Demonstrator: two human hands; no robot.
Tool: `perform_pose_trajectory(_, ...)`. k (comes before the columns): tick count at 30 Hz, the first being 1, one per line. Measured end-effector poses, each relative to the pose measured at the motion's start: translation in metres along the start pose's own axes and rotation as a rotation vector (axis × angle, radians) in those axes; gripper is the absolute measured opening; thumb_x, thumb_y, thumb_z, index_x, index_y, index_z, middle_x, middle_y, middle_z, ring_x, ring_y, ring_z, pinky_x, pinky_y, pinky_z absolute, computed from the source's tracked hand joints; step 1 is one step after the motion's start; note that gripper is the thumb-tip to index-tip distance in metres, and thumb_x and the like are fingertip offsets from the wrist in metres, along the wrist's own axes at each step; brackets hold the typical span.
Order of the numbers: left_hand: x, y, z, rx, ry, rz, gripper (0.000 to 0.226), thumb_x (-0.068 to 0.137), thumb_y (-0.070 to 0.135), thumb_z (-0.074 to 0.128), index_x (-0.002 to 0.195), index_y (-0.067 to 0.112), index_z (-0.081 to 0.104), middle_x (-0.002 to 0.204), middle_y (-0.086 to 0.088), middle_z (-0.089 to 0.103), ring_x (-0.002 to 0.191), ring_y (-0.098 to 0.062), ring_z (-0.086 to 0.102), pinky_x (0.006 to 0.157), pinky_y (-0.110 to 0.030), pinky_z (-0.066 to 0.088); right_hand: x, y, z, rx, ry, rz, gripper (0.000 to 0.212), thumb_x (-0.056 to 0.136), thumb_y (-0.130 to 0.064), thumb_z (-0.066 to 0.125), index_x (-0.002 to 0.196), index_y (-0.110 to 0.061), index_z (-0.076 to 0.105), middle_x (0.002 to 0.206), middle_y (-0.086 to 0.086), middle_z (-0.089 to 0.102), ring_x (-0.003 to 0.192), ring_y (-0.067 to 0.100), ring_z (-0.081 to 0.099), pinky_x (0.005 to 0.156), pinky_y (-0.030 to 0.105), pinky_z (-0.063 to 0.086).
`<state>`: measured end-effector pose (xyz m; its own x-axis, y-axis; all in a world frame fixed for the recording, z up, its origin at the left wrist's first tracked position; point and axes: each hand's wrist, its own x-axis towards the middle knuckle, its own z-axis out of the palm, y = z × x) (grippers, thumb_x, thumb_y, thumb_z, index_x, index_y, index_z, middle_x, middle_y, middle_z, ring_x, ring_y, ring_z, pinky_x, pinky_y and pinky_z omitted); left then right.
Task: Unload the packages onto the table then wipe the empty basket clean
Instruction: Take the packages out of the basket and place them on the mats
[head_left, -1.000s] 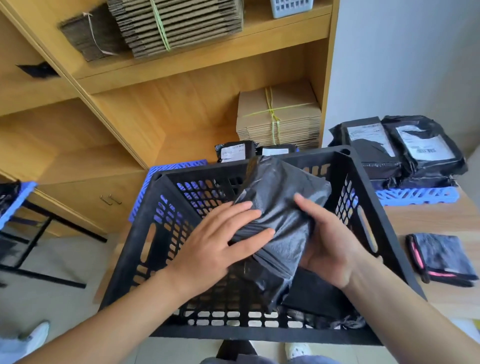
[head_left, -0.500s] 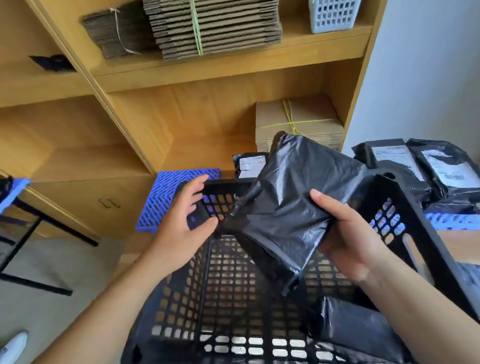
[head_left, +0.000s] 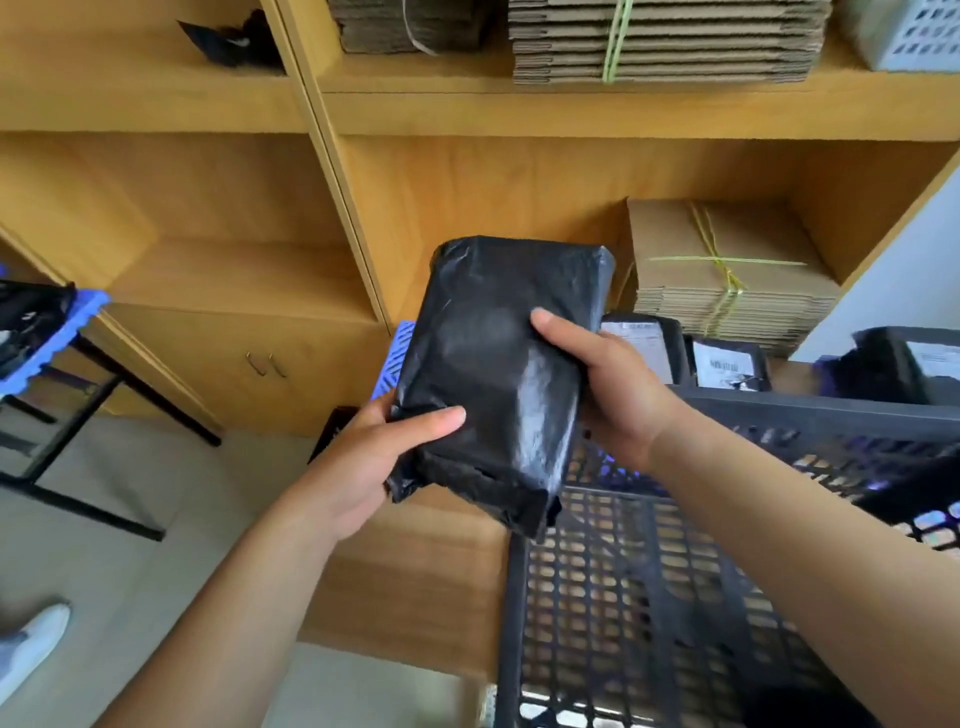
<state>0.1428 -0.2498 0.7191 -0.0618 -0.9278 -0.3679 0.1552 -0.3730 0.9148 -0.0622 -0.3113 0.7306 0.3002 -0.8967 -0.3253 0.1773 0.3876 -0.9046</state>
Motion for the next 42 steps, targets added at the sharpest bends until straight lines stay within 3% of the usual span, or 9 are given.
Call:
perform_pose_trajectory(2,0.017,-0.005,-0.032,-0.073,0.052,0.003,0.043,0.075,0.016,0.074,0.117,0.016,0.067,0.11,-0.003,0.075,0.101,-0.02,0.072,0.085,-0.033,0.054,0.028,0.002,0.018,-0.161,0.174,-0.1,0.038,0.087,-0.057,0.064,0.101,-0.022,0.07,0.092,-0.011,0.074,0.083,0.01,0.069,0.074,0.028,0.05)
perform_pose_trajectory(5,0.057,-0.024,-0.08,-0.171,0.126,-0.025,0.054,0.079,0.018,0.078,0.13,0.018,0.062,0.121,-0.003,0.071,0.11,-0.023,0.069,0.086,-0.035,0.054,0.075,0.012,0.02,-0.663,0.435,-0.309,0.049,0.088,-0.064,0.051,0.096,-0.019,0.067,0.096,0.001,0.068,0.09,0.019,0.062,0.08,0.036,0.049)
perform_pose_trajectory(11,0.149,-0.089,-0.15,-0.159,0.301,-0.194,0.039,0.09,0.02,0.072,0.128,0.018,0.064,0.109,-0.003,0.074,0.08,-0.016,0.075,0.054,-0.022,0.054,0.105,0.059,0.01,-1.456,0.501,-0.136,0.047,0.093,-0.048,0.045,0.064,-0.011,0.048,0.059,0.002,0.049,0.061,0.03,0.052,0.049,0.03,0.027)
perform_pose_trajectory(15,0.205,-0.105,-0.173,-0.084,0.216,-0.323,0.042,0.09,0.024,0.072,0.13,0.016,0.064,0.12,-0.006,0.071,0.091,-0.018,0.073,0.068,-0.028,0.057,0.108,0.058,0.011,-1.492,0.56,-0.099,0.044,0.09,-0.041,0.048,0.059,-0.012,0.04,0.051,0.0,0.044,0.047,0.02,0.038,0.047,0.028,0.018)
perform_pose_trajectory(20,0.255,-0.1,-0.178,0.037,0.113,-0.42,0.031,0.09,0.023,0.071,0.117,0.007,0.069,0.106,-0.011,0.075,0.081,-0.022,0.075,0.058,-0.03,0.059,0.11,0.063,0.012,-1.472,0.628,-0.143,0.043,0.088,-0.039,0.052,0.058,-0.012,0.034,0.048,0.001,0.033,0.045,0.019,0.027,0.046,0.029,0.015)
perform_pose_trajectory(25,0.284,-0.108,-0.184,0.2,0.196,-0.418,0.06,0.078,0.027,0.084,0.129,0.011,0.056,0.117,-0.013,0.069,0.095,-0.031,0.071,0.067,-0.04,0.06,0.112,0.067,0.01,-1.488,0.662,-0.166,0.032,0.085,-0.038,0.05,0.069,-0.012,0.061,0.057,0.003,0.056,0.053,0.024,0.05,0.049,0.032,0.037)
perform_pose_trajectory(31,0.283,-0.112,-0.174,0.395,0.301,-0.283,0.047,0.081,0.02,0.081,0.121,0.011,0.057,0.111,-0.008,0.065,0.093,-0.027,0.064,0.061,-0.027,0.048,0.111,0.066,0.01,-1.429,0.666,-0.2,0.031,0.085,-0.036,0.051,0.068,-0.012,0.061,0.057,0.003,0.056,0.051,0.022,0.048,0.047,0.029,0.029)
perform_pose_trajectory(36,0.272,-0.089,-0.158,0.456,0.342,-0.194,0.047,0.083,0.027,0.078,0.121,0.012,0.052,0.12,-0.001,0.059,0.108,-0.024,0.058,0.085,-0.039,0.047,0.109,0.066,0.009,-1.364,0.659,-0.234,0.037,0.087,-0.034,0.05,0.057,-0.014,0.041,0.05,0.001,0.041,0.046,0.018,0.033,0.047,0.029,0.021)
perform_pose_trajectory(42,0.211,-0.026,-0.071,0.479,0.336,0.143,0.044,0.094,0.016,0.063,0.136,0.019,0.052,0.123,0.001,0.059,0.102,-0.013,0.057,0.075,-0.019,0.045,0.071,0.063,0.002,-1.019,0.532,-0.667,0.03,0.092,-0.015,0.056,0.062,-0.012,0.05,0.06,-0.002,0.05,0.064,0.021,0.044,0.059,0.03,0.031)
